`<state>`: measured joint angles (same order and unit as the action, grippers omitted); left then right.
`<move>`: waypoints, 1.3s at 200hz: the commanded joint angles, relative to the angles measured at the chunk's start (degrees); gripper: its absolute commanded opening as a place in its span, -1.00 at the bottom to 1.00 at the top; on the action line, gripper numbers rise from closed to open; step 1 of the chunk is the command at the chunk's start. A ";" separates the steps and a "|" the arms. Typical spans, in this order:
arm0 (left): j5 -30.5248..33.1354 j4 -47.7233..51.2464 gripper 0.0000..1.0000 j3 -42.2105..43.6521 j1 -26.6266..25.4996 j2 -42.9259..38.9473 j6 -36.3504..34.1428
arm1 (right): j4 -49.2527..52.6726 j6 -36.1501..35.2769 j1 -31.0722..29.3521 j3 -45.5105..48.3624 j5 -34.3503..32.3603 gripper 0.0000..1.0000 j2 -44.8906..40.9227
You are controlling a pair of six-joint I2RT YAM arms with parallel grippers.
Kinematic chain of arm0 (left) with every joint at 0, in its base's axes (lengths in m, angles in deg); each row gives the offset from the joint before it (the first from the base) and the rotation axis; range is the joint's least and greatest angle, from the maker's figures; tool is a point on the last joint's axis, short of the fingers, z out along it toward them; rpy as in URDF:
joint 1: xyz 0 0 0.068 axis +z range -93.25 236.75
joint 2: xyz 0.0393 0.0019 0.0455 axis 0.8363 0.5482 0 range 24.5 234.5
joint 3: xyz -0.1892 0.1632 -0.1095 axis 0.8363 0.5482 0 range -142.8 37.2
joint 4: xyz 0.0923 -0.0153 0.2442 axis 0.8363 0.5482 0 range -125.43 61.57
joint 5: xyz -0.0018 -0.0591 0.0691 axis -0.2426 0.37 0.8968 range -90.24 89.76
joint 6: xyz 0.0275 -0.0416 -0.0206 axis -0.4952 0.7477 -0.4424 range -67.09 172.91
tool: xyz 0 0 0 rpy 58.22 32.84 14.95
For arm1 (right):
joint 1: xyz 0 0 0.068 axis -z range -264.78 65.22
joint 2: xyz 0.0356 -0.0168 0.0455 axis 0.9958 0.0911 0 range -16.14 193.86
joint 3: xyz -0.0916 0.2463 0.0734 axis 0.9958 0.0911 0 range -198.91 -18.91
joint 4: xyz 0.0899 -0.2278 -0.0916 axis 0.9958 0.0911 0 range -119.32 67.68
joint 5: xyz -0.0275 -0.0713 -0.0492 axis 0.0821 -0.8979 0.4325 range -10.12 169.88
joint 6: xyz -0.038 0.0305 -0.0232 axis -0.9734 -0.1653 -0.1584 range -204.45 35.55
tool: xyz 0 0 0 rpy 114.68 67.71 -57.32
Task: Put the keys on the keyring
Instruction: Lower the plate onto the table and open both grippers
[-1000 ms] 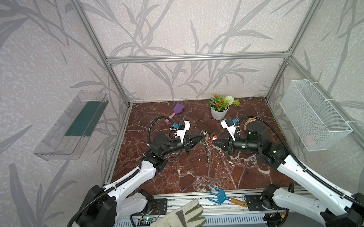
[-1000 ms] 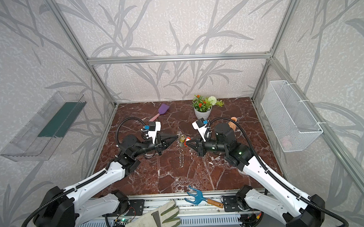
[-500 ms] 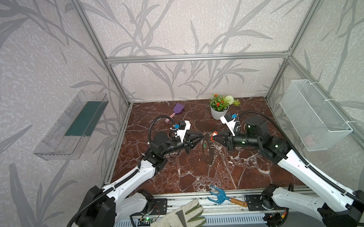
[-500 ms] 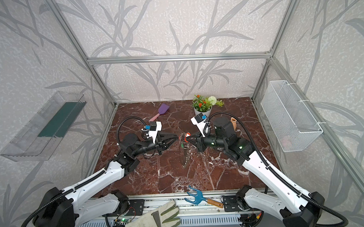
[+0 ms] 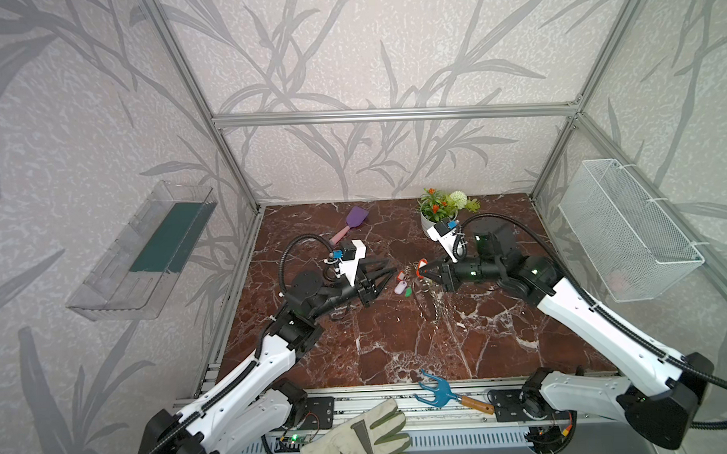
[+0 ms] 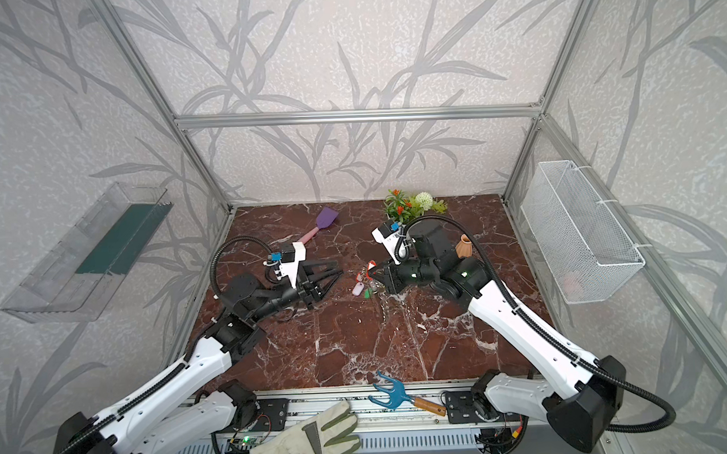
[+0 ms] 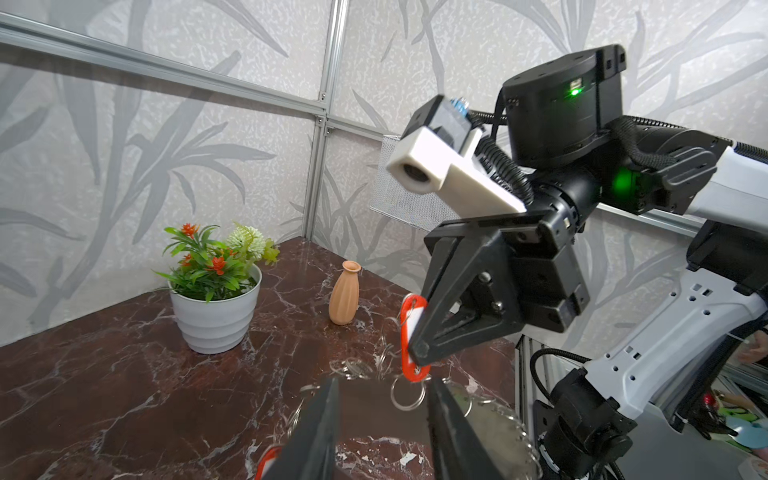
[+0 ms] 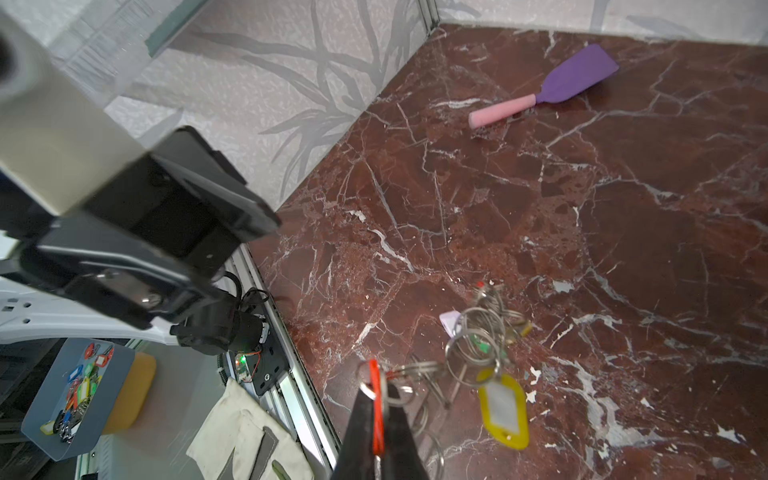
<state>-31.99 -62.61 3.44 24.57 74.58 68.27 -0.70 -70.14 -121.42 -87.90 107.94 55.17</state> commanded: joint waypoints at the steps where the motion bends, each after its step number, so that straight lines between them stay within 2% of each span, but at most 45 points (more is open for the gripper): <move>1: 3.99 5.25 -0.19 1.50 0.15 -4.50 -3.11 | -1.04 -0.21 -1.31 -2.84 0.47 -1.00 3.39; 20: 7.01 6.99 -0.09 2.35 0.14 -7.13 -4.21 | -1.56 -0.60 -3.77 -5.44 -0.48 -1.00 8.06; 35: 8.73 7.05 0.10 3.02 0.17 -8.35 -4.47 | -3.99 0.21 -5.45 -6.72 0.39 -1.00 11.24; 53: 11.08 7.33 0.22 3.27 0.14 -8.92 -4.28 | -7.25 1.36 -5.79 -6.73 1.73 -1.00 14.57; 80: 10.61 7.79 0.25 3.00 0.16 -9.30 -4.36 | -10.27 2.23 -4.23 -4.23 2.26 -1.00 17.37; 145: 11.08 8.16 0.27 2.47 0.18 -8.95 -3.41 | -15.59 4.09 5.44 6.67 5.89 -1.00 21.54; 154: 11.49 8.28 0.27 2.39 0.17 -8.95 -3.18 | -16.09 3.93 6.83 7.98 6.79 -0.92 22.31; 167: 12.39 8.65 0.27 2.17 0.16 -8.95 -3.04 | -16.62 3.11 7.99 9.54 7.51 -0.92 22.82; 178: 14.13 9.31 0.32 1.88 0.18 -8.87 -2.37 | -15.72 2.44 8.63 10.30 5.51 -0.72 22.82; 190: 18.08 10.57 0.45 1.25 0.17 -8.52 -1.10 | -14.13 1.82 8.95 10.54 2.97 -0.30 22.12; 199: 21.29 11.85 0.52 0.61 0.17 -8.17 -0.32 | -13.77 1.73 8.99 10.87 1.72 -0.09 21.05; 205: 24.12 12.52 0.62 0.30 0.19 -7.89 0.49 | -13.57 1.87 8.96 11.10 0.69 0.09 19.89; 213: 28.48 13.31 0.88 -0.15 0.26 -7.58 1.92 | -13.05 1.95 8.96 11.42 -0.73 0.35 18.09; 218: 30.83 14.17 0.97 -0.56 0.28 -7.16 2.86 | -12.75 2.02 9.00 11.66 -1.74 0.49 16.87; 227: 34.17 16.77 0.99 -2.04 0.54 -5.97 3.10 | -12.10 2.13 9.12 12.15 -3.61 0.71 14.09; 235: 38.05 20.72 0.99 -4.10 0.71 -4.36 2.46 | -11.81 2.46 9.48 12.83 -6.24 0.99 11.36; 248: 47.44 25.85 0.99 -6.52 1.30 -1.99 3.53 | -13.48 3.83 10.32 15.30 -11.86 0.98 6.32; 260: 53.33 27.81 0.99 -7.09 2.74 -0.40 3.30 | -15.51 4.33 12.07 18.49 -18.20 0.98 1.33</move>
<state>3.29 -43.23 -0.45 25.29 71.78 69.73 -14.05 -67.10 -111.82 -73.52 102.25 65.29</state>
